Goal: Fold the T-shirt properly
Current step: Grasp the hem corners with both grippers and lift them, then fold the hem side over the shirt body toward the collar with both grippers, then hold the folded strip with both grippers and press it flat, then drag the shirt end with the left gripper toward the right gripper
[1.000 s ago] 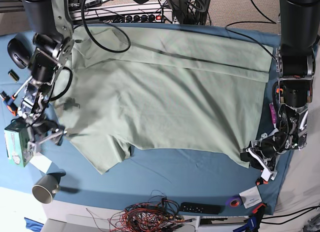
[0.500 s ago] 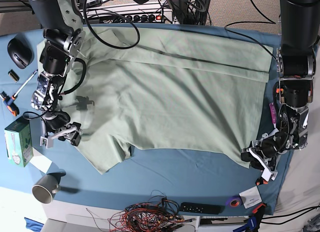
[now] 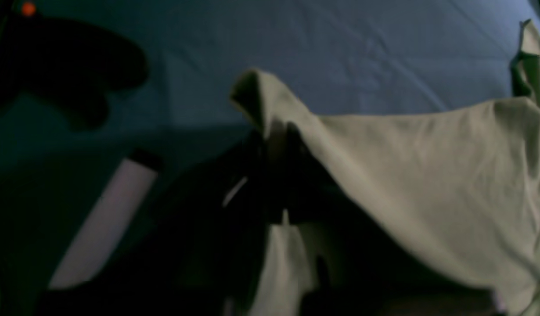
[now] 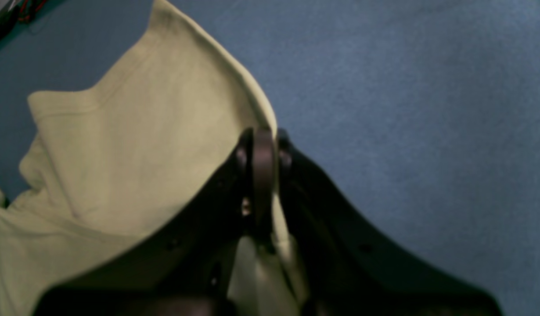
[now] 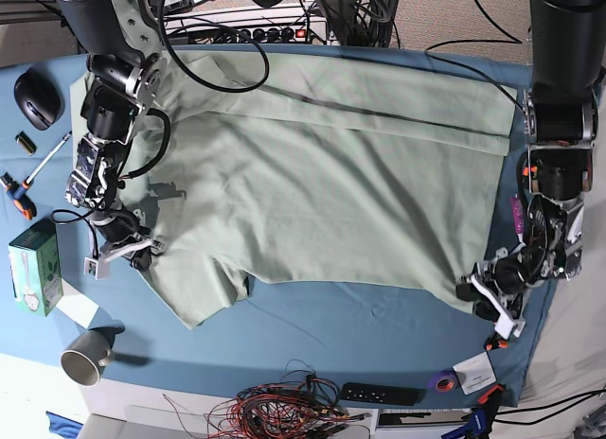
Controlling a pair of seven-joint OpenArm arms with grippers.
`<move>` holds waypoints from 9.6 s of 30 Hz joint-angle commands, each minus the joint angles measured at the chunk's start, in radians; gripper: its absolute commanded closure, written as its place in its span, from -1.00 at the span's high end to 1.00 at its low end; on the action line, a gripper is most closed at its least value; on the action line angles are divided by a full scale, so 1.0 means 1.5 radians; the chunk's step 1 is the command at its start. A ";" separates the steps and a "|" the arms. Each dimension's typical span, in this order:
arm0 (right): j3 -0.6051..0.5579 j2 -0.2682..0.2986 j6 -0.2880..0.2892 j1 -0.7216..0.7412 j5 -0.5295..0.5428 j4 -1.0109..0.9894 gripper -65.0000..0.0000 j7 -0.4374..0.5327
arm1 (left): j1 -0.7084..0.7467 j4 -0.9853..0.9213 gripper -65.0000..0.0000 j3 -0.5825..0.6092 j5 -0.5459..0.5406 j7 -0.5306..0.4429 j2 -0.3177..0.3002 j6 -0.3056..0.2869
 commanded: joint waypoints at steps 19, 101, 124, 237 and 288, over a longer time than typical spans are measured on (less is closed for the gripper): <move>0.001 0.016 0.087 -0.150 0.111 0.330 -1.00 -0.072 | 0.047 0.040 -1.00 -0.003 -0.183 0.072 -0.079 -0.090; 0.202 -0.036 0.087 -0.603 0.352 0.786 -0.10 -0.288 | 0.285 0.135 -0.16 -0.102 -0.533 0.513 -0.231 -0.090; 0.202 -0.036 0.087 -0.603 0.352 0.786 -0.10 -0.288 | 0.369 0.135 -0.16 -0.102 -0.533 0.513 -0.153 -0.090; 0.202 -0.073 0.087 -0.599 0.352 0.786 -0.10 -0.280 | 0.412 0.306 -1.00 -0.102 -0.382 0.477 -0.153 -0.048; 0.202 -0.080 0.087 -0.597 0.351 0.786 -0.10 -0.273 | 0.381 0.636 -1.00 0.095 -0.222 0.373 0.209 -0.090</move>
